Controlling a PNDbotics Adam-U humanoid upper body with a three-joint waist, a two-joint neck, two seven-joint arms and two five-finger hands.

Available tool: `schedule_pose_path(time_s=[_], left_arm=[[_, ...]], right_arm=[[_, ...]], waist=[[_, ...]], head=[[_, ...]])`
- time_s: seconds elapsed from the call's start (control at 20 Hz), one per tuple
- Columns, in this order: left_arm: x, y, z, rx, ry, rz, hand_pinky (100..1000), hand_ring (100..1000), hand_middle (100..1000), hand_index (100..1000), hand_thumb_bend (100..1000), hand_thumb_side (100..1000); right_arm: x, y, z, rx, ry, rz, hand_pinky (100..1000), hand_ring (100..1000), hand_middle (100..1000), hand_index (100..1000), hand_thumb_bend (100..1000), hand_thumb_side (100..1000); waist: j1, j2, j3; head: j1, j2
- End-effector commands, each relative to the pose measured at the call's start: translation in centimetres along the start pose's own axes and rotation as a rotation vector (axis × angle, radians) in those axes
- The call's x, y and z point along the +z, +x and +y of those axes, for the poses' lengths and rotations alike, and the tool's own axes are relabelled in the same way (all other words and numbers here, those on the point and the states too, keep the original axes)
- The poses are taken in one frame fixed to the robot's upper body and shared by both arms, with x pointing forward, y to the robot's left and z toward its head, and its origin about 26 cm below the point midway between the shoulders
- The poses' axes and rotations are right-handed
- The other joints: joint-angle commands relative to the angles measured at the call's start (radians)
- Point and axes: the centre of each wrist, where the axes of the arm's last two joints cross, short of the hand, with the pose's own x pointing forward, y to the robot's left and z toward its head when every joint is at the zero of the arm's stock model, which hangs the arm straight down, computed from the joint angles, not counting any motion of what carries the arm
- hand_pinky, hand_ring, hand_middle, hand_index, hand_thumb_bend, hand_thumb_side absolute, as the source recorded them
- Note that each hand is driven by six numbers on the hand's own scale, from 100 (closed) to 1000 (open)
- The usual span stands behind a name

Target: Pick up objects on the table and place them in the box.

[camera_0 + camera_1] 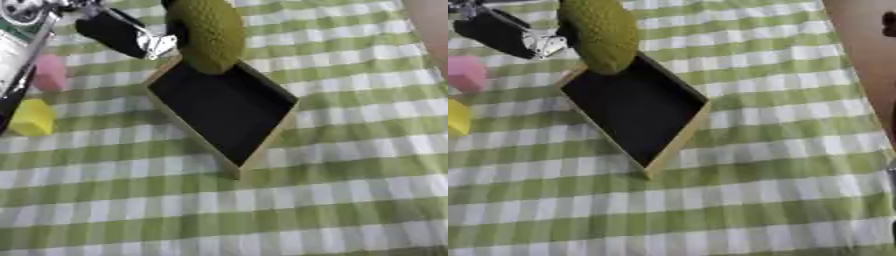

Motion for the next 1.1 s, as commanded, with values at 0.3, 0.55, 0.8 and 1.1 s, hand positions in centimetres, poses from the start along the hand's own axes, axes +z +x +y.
schedule_pose_path(time_s=[0.3, 0.55, 0.8, 1.1], left_arm=[[-3.0, 0.0, -2.6, -0.038, 0.015, 0.035, 590, 509, 468, 575, 100, 100], [-4.1, 0.0, -4.1, -0.035, -0.01, 0.024, 591, 511, 470, 579, 100, 100], [-5.2, -0.1, -6.3, 0.009, -0.042, 0.024, 603, 519, 481, 593, 100, 100], [-5.9, -0.4, -8.4, 0.021, -0.078, 0.038, 642, 565, 524, 664, 100, 100]], right_arm=[[-1.0, 0.6, -0.8, 0.028, -0.041, -0.031, 909, 993, 575, 871, 100, 627], [-0.9, 0.5, -0.6, 0.023, -0.043, -0.024, 910, 995, 573, 871, 100, 629], [-0.9, 0.5, -0.4, 0.016, -0.047, -0.02, 911, 996, 572, 872, 100, 630], [-0.9, 0.4, -0.3, 0.01, -0.049, -0.014, 912, 998, 570, 872, 100, 630]], waist=[[-0.005, -0.038, -0.002], [-0.003, -0.038, -0.007], [-0.003, -0.034, -0.014], [-0.005, -0.029, -0.016]], head=[[0.017, -0.017], [0.02, -0.015], [0.02, -0.016], [0.02, -0.019]])
